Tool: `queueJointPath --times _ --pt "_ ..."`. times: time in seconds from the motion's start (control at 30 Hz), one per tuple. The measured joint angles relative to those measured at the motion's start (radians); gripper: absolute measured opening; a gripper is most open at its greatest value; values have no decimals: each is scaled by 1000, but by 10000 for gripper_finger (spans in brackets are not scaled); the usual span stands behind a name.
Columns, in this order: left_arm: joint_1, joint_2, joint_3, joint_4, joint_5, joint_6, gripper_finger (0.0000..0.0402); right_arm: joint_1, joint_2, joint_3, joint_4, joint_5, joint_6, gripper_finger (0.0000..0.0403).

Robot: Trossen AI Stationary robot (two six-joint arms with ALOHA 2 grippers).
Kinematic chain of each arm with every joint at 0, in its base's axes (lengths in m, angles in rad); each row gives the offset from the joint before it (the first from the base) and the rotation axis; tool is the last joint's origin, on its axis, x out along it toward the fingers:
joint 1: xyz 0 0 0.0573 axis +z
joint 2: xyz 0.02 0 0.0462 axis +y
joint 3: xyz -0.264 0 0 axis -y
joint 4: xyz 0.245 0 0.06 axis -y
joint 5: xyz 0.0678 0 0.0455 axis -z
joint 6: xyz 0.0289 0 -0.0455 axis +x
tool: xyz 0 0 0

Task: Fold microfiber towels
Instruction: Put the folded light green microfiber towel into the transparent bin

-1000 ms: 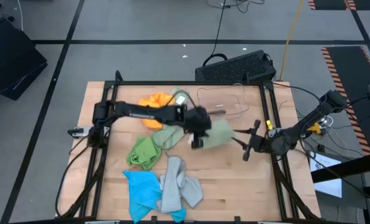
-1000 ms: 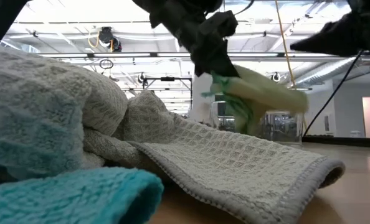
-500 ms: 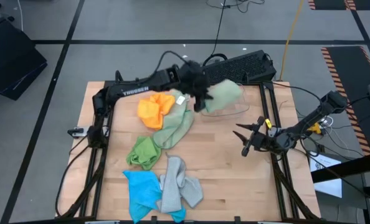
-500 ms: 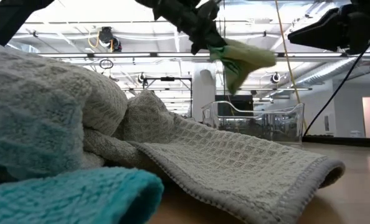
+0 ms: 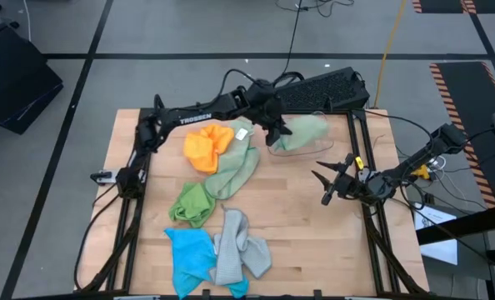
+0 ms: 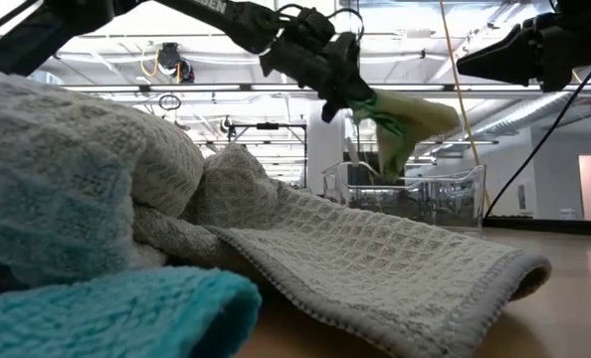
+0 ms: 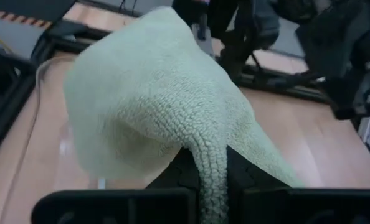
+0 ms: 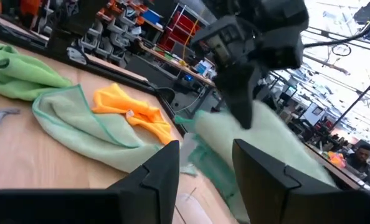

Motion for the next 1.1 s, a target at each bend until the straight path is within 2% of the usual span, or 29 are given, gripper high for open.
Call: queueJointPath --times 0.17,0.3,0.4,0.47,0.57,0.7,0.83,0.97,1.1 --pt "-2 12 -1 12 0 2 21 -10 0 0 3 9 17 139" --pt "-6 10 0 -22 -6 38 21 -95 3 0 124 48 74 139" --pt "-4 10 0 -94 -86 123 21 -178 3 7 221 -70 63 139" --pt "-8 10 0 -150 -154 184 21 -241 4 46 195 -161 48 139" --pt "-25 11 0 -196 -203 260 21 -360 17 132 78 -290 36 139" --pt "-47 6 0 -193 -204 335 21 -546 84 277 -96 -554 115 141" --pt "-71 5 7 -187 -229 401 21 -690 164 461 -415 -724 157 141" --pt "-105 4 57 -251 -310 477 21 -825 214 640 -770 -915 138 141" --pt "-123 3 99 -314 -395 555 22 -965 265 776 -991 -1123 111 142"
